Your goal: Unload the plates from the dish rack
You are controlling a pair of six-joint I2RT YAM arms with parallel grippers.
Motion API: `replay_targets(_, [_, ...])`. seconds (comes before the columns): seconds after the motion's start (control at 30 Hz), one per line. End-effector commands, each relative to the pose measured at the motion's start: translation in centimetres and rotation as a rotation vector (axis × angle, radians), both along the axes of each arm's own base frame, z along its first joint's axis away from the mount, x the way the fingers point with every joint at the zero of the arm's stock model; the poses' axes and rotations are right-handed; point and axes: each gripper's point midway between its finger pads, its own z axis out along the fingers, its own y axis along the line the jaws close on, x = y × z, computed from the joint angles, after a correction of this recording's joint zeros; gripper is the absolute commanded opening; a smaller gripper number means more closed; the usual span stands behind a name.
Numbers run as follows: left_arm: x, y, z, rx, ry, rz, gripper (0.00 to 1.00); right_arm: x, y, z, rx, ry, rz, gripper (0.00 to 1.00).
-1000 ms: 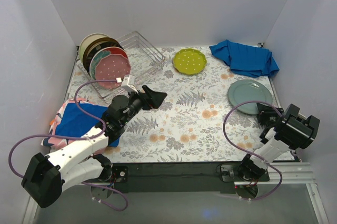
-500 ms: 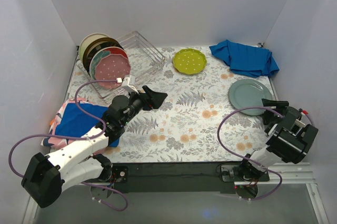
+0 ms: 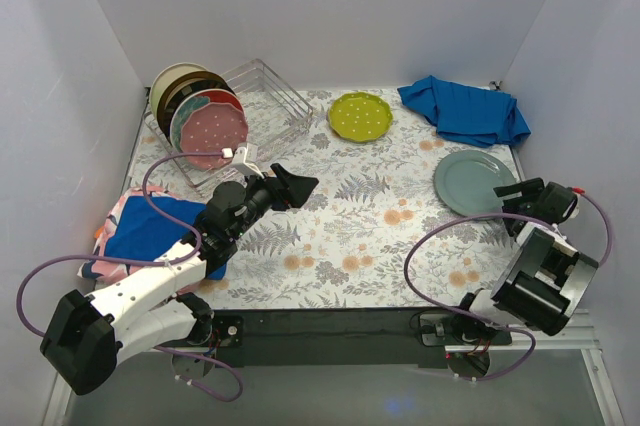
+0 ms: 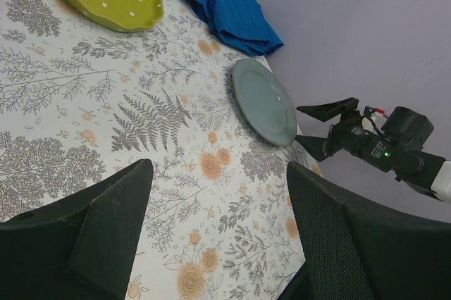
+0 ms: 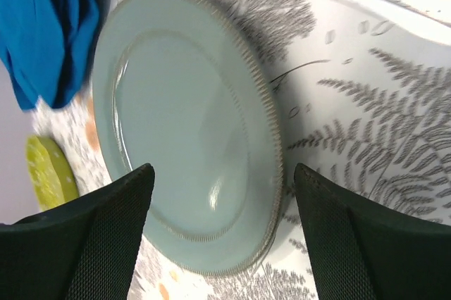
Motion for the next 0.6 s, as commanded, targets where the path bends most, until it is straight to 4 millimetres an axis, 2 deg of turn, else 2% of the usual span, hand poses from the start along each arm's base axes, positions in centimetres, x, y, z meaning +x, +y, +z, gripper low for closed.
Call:
replay_targets(0.0, [-0.2, 0.2, 1.0, -0.004, -0.032, 0.010, 0.74, 1.6, 2.2, 3.9, -0.155, -0.012, 0.198, 0.84])
replay_targets(0.03, [-0.2, 0.2, 1.1, -0.006, -0.035, 0.010, 0.75, 1.9, 3.1, 4.4, -0.167, -0.018, 0.243, 0.84])
replay_targets(0.07, [-0.2, 0.2, 1.1, -0.005, -0.034, 0.008, 0.75, 2.8, 5.7, 5.4, -0.177, -0.055, 0.354, 0.84])
replay_targets(0.1, [-0.1, 0.2, 1.1, -0.004, -0.034, 0.008, 0.74, 3.5, 6.8, 6.7, -0.220, -0.089, 0.434, 0.84])
replay_targets(0.13, [-0.1, 0.1, 1.1, -0.004, -0.034, 0.006, 0.74, 3.6, 8.3, 7.0, -0.224, -0.096, 0.503, 0.84])
replay_targets(0.17, [-0.1, 0.1, 1.1, -0.002, -0.034, 0.006, 0.74, 3.9, 11.3, 7.8, -0.228, -0.137, 0.619, 0.84])
replay_targets(0.27, [0.0, 0.2, 1.2, 0.006, -0.038, 0.012, 0.74, 4.0, 15.2, 9.1, -0.300, -0.158, 0.757, 0.82])
replay_targets(0.47, [0.5, 0.9, 1.1, 0.027, -0.045, 0.057, 0.74, 2.5, 17.2, 9.2, -0.316, -0.143, 0.801, 0.79])
replay_targets(0.53, [0.9, 1.0, 1.1, 0.044, -0.049, 0.071, 0.74, 2.2, 18.5, 9.8, -0.333, -0.181, 0.875, 0.77])
replay_targets(0.57, [1.0, 1.0, 1.3, 0.048, -0.052, 0.074, 0.74, 1.6, 20.6, 10.4, -0.323, -0.222, 0.965, 0.77])
